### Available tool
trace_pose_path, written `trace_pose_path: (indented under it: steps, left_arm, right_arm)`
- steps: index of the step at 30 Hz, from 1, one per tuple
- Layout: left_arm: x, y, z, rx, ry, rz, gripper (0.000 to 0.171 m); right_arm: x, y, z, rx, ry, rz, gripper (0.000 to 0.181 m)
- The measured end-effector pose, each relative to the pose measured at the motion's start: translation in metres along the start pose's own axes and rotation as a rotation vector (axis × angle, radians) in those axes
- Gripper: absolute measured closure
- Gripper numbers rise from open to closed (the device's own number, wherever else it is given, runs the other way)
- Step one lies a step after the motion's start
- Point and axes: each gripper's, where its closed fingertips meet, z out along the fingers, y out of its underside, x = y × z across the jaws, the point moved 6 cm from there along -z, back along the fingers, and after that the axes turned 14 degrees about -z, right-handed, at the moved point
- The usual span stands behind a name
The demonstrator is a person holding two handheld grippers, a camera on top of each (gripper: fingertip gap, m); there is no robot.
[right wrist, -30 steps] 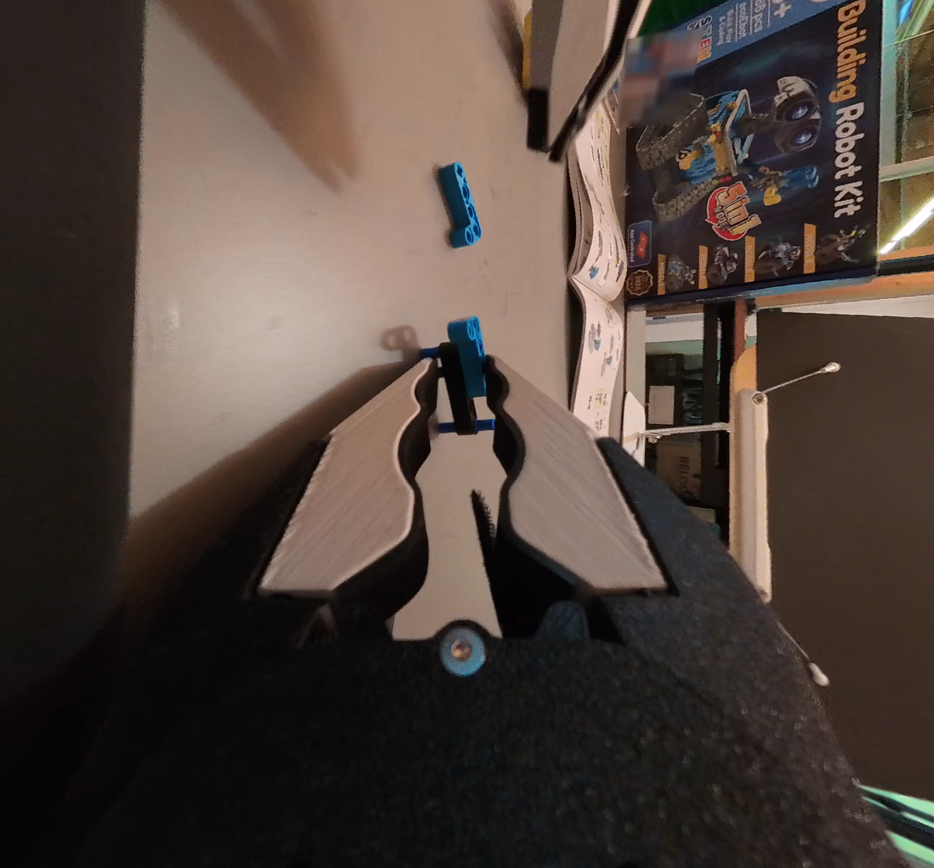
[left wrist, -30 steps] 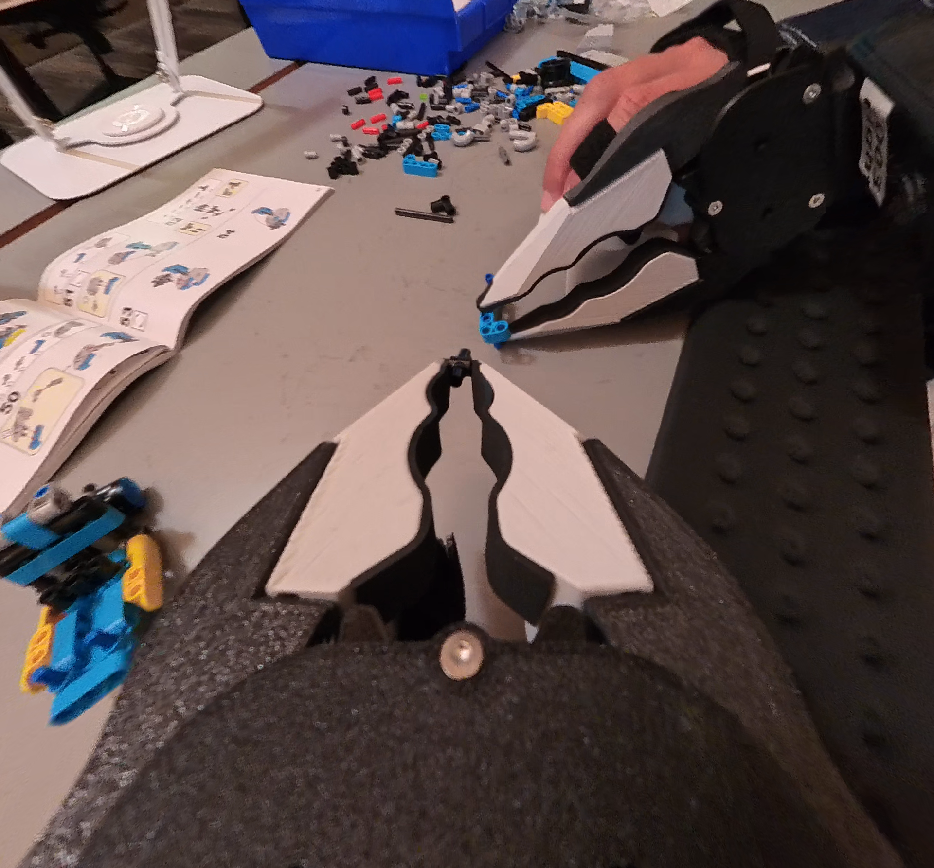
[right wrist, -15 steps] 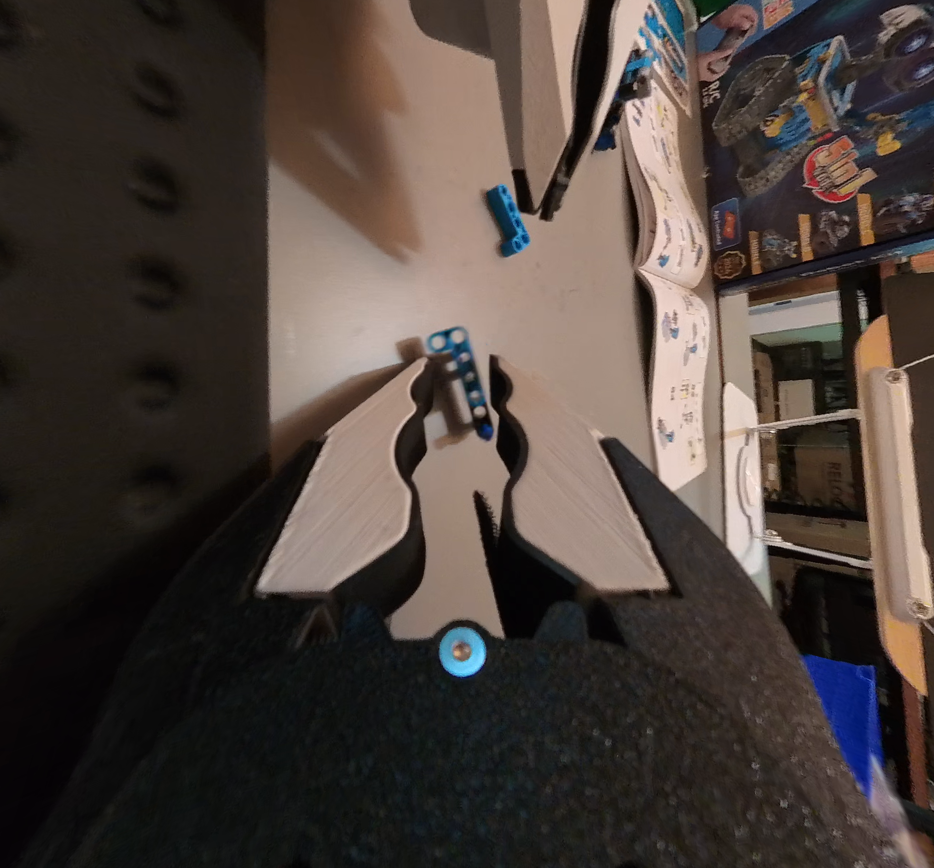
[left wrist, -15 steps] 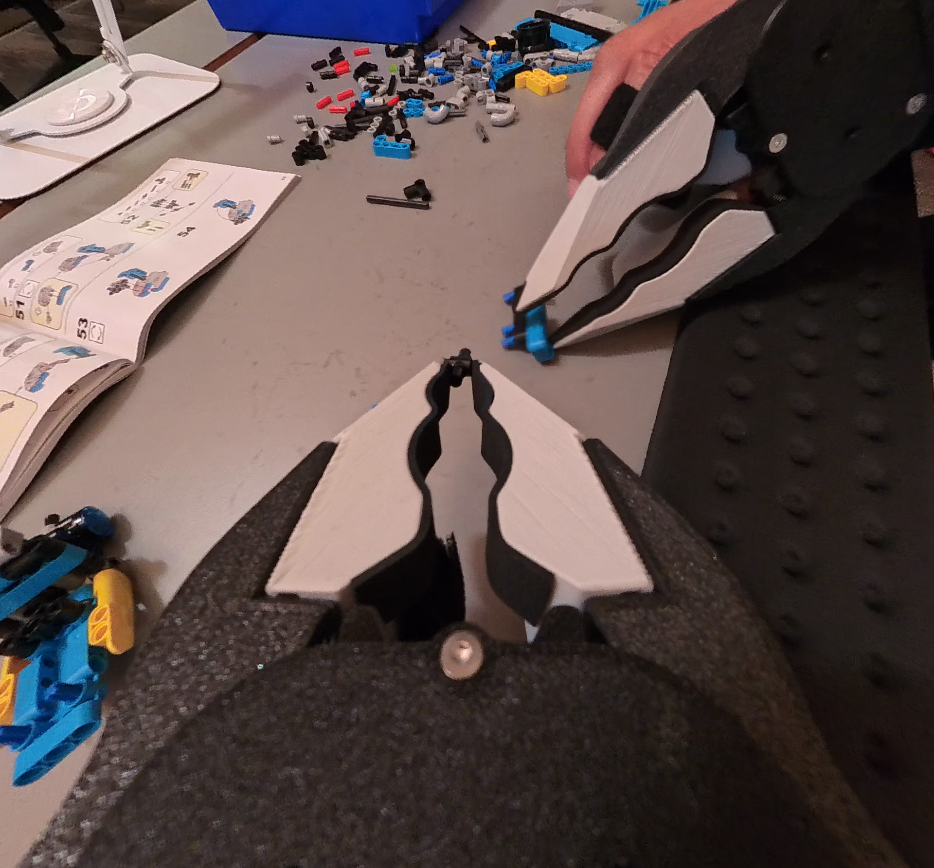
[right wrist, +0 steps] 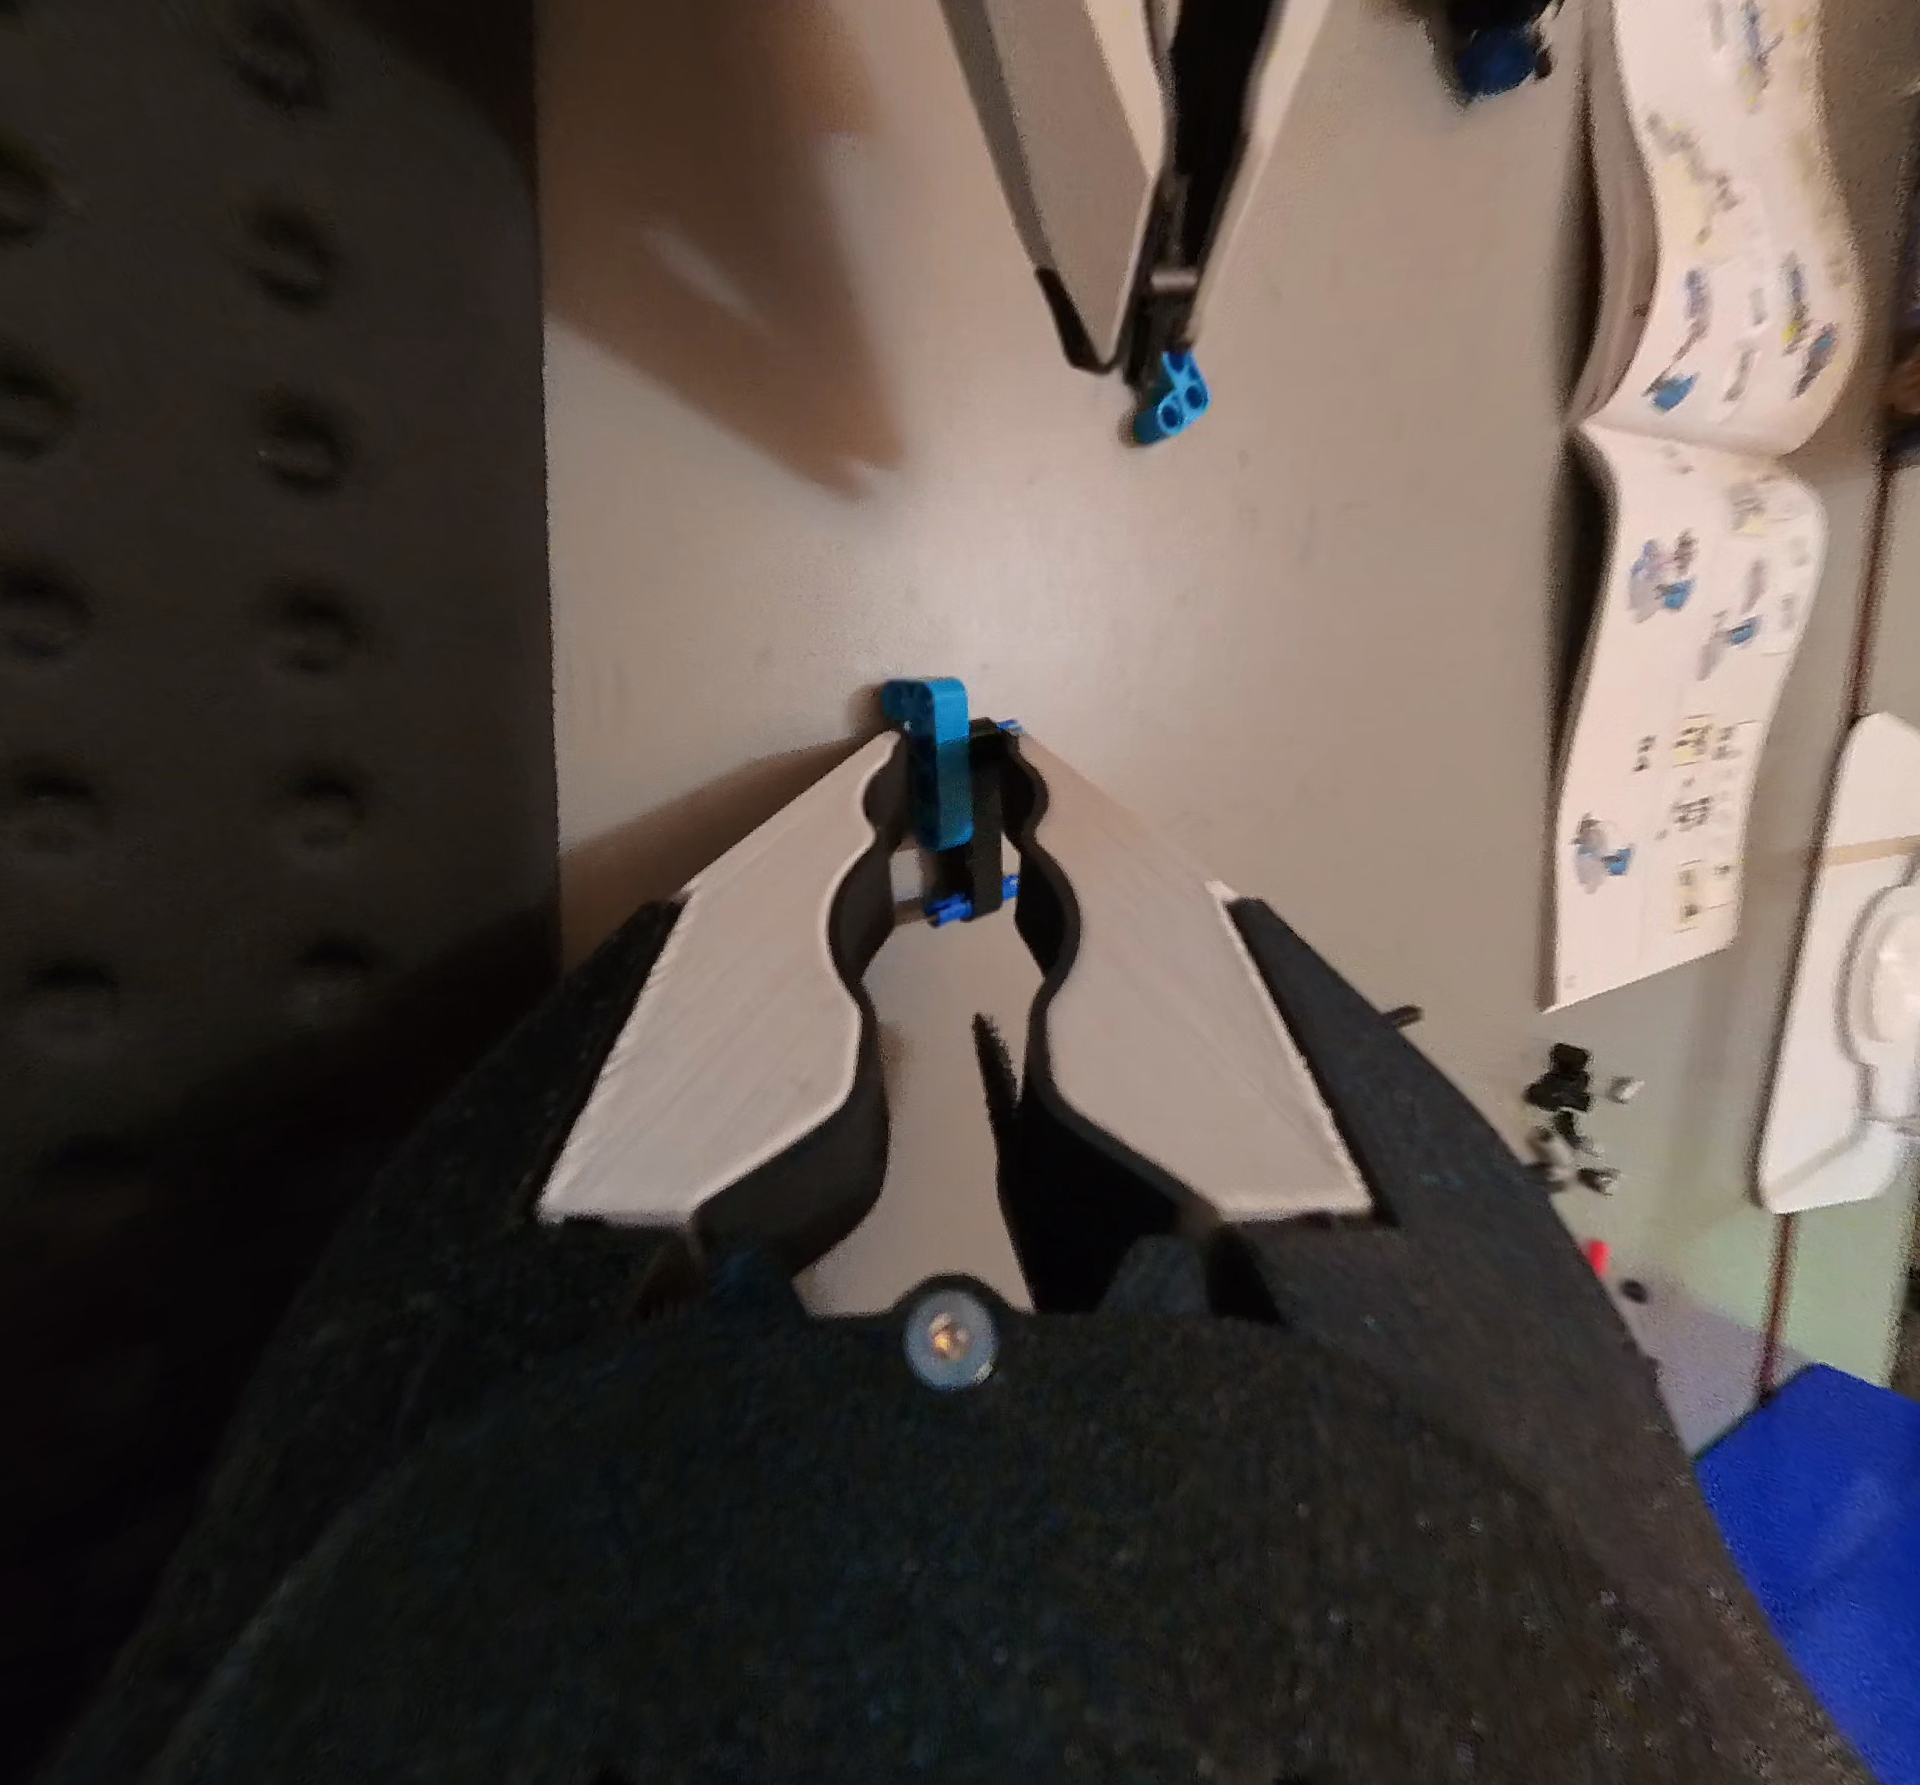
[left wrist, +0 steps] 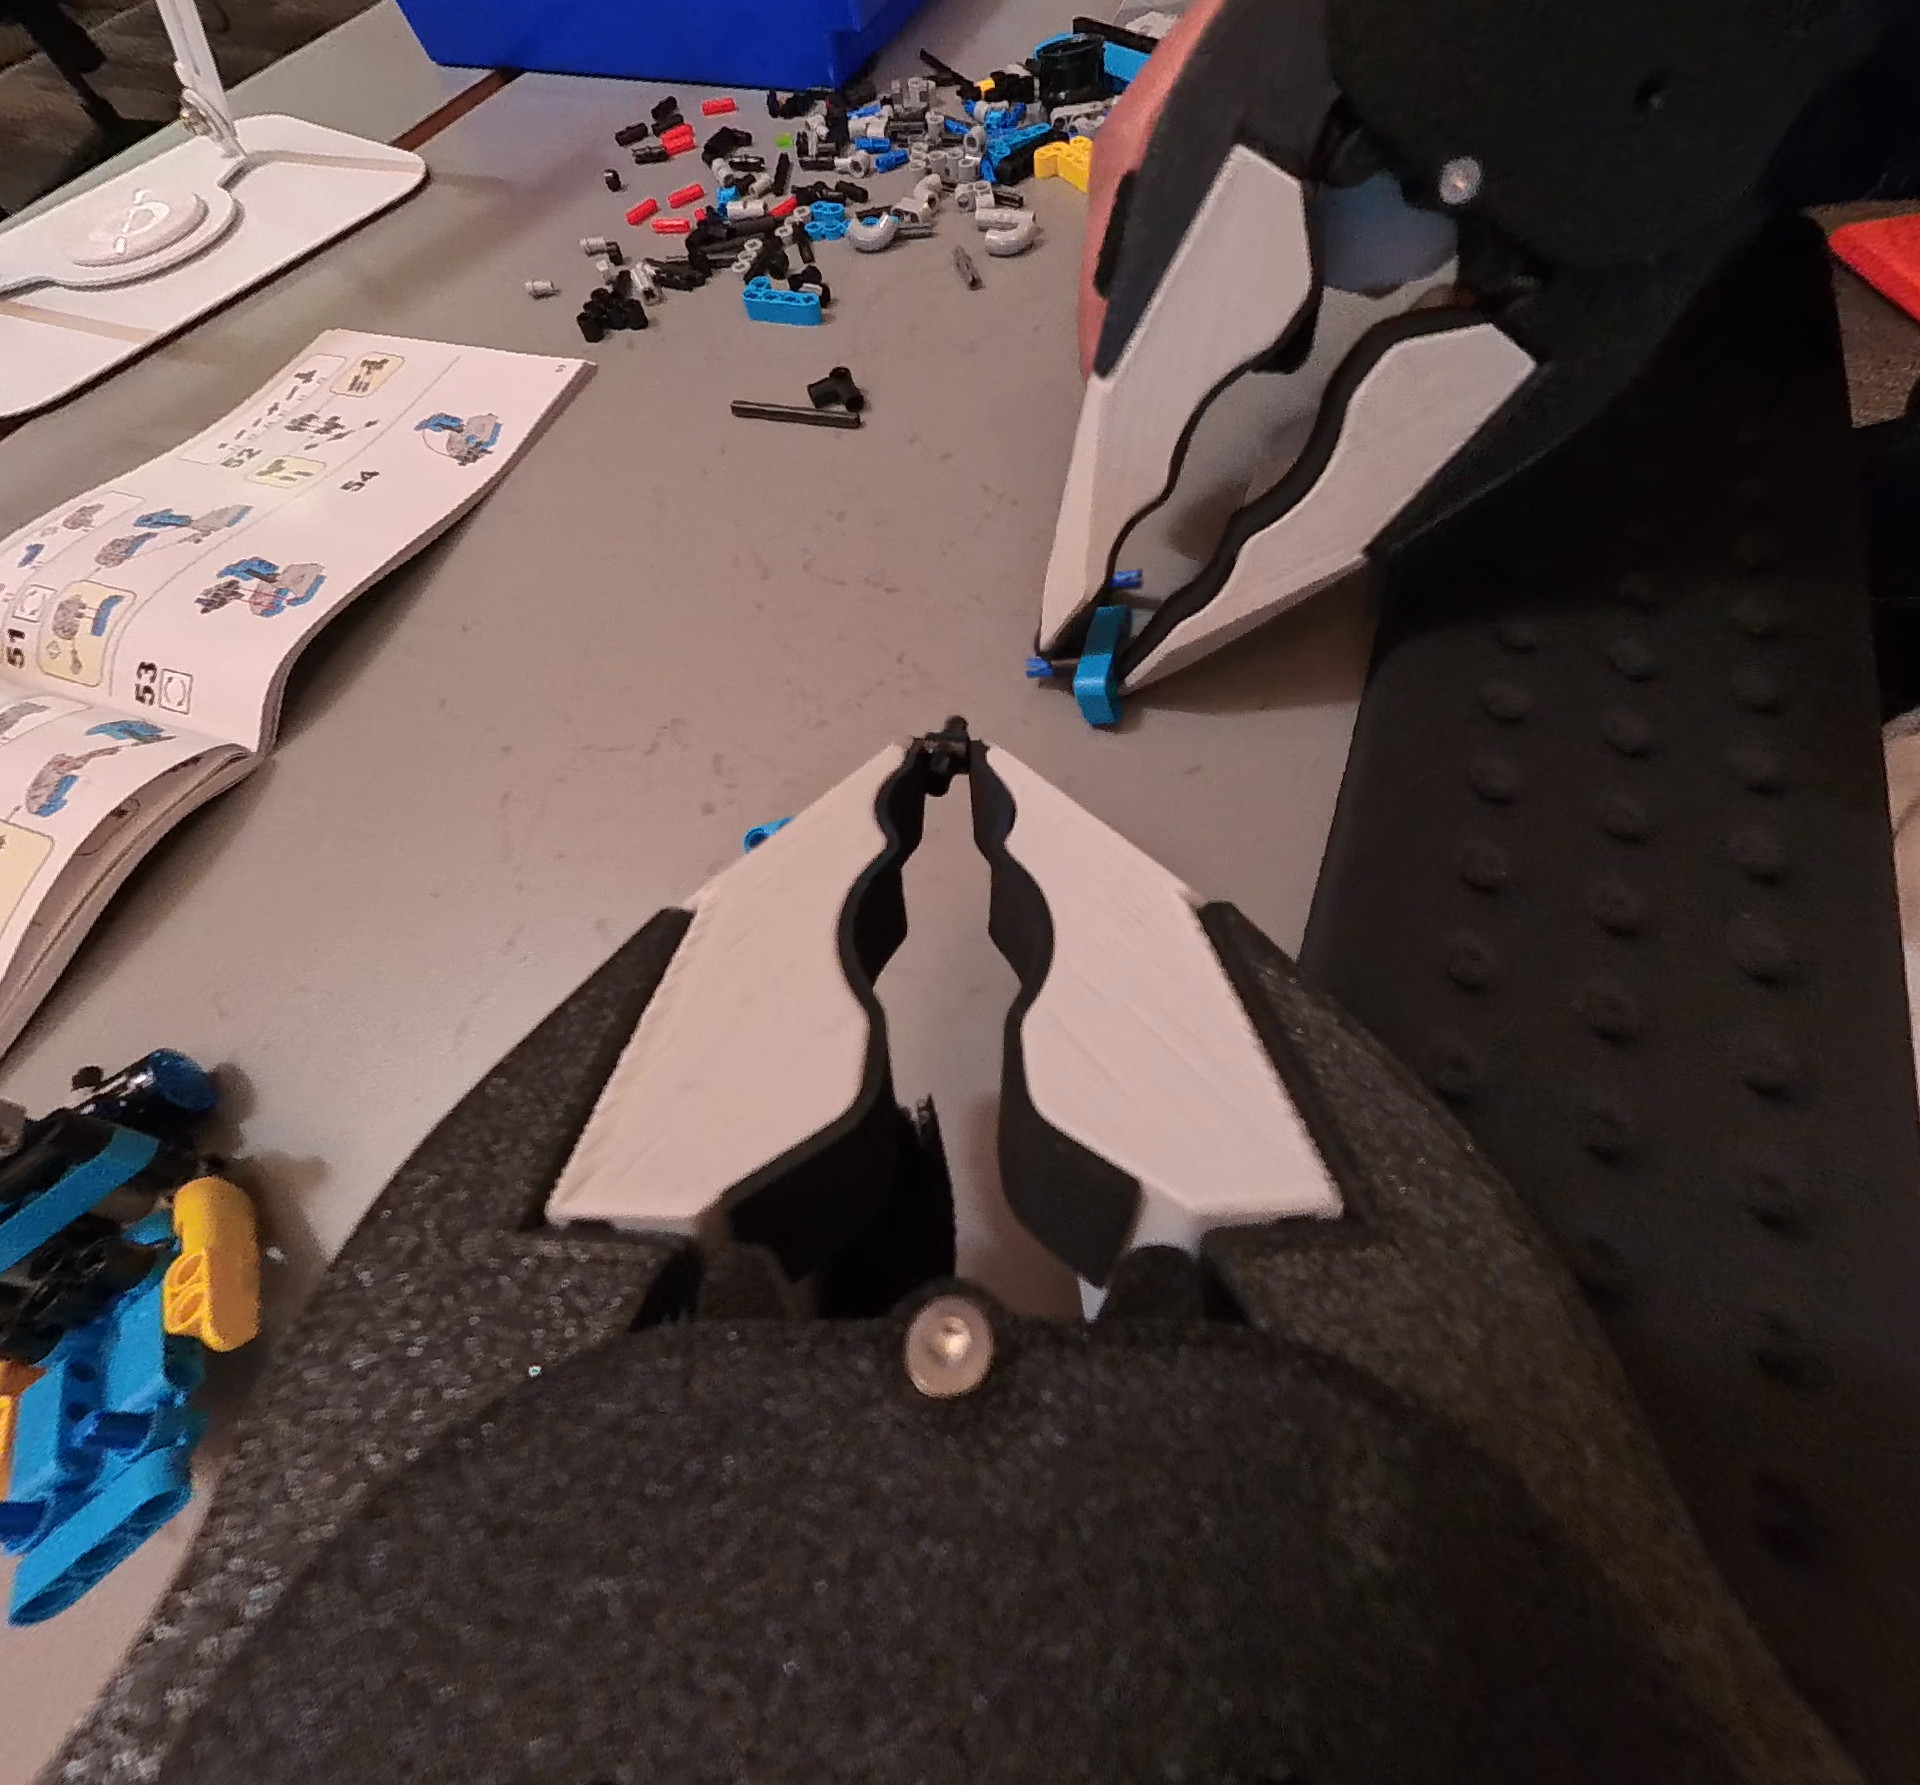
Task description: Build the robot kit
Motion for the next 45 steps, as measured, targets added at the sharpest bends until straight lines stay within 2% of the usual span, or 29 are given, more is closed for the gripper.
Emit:
trace_pose_path:
  steps: [5,8,11,15,17,19,23,26,29,32,34,36,45]
  left_arm:
    - [0.003,0.001,0.000,-0.008,0.020,0.008,0.164]
    - [0.003,-0.003,-0.005,0.032,0.061,-0.038,0.164]
    - [0.000,-0.012,-0.015,0.115,0.123,-0.130,0.164]
    - [-0.005,-0.026,-0.034,0.262,0.243,-0.275,0.164]
    - [-0.007,-0.033,-0.046,0.343,0.316,-0.342,0.164]
    - [-0.011,-0.037,-0.053,0.394,0.371,-0.406,0.165]
    - [-0.013,-0.039,-0.055,0.413,0.412,-0.451,0.165]
    - [-0.015,-0.039,-0.054,0.420,0.391,-0.452,0.165]
    - [-0.010,-0.040,-0.055,0.421,0.435,-0.453,0.165]
    - [-0.013,-0.039,-0.052,0.406,0.423,-0.467,0.165]
    - [-0.018,-0.038,-0.053,0.411,0.361,-0.463,0.165]
    - [-0.016,-0.040,-0.056,0.428,0.397,-0.469,0.165]
    - [-0.012,-0.036,-0.049,0.365,0.419,-0.468,0.165]
  right_arm:
    - [0.009,0.002,0.002,0.003,-0.125,0.083,0.167]
    - [0.019,0.005,0.001,0.086,-0.217,0.225,0.168]
    - [0.039,0.001,-0.011,0.364,-0.231,0.434,0.175]
    - [0.061,-0.019,-0.034,0.906,-0.425,0.787,0.176]
    - [0.069,-0.022,-0.033,1.054,-0.464,0.879,0.175]
    - [0.073,-0.024,-0.028,1.144,-0.481,0.929,0.175]
    - [0.073,-0.034,-0.031,1.160,-0.428,0.878,0.175]
    - [0.071,-0.039,-0.025,1.144,-0.440,0.879,0.175]
    - [0.071,-0.042,-0.023,1.129,-0.429,0.864,0.175]
    - [0.070,-0.044,-0.023,1.146,-0.452,0.861,0.175]
    - [0.072,-0.043,-0.024,1.167,-0.444,0.874,0.175]
    - [0.074,-0.042,-0.025,1.183,-0.447,0.885,0.176]
    - [0.070,-0.043,-0.021,1.121,-0.409,0.835,0.175]
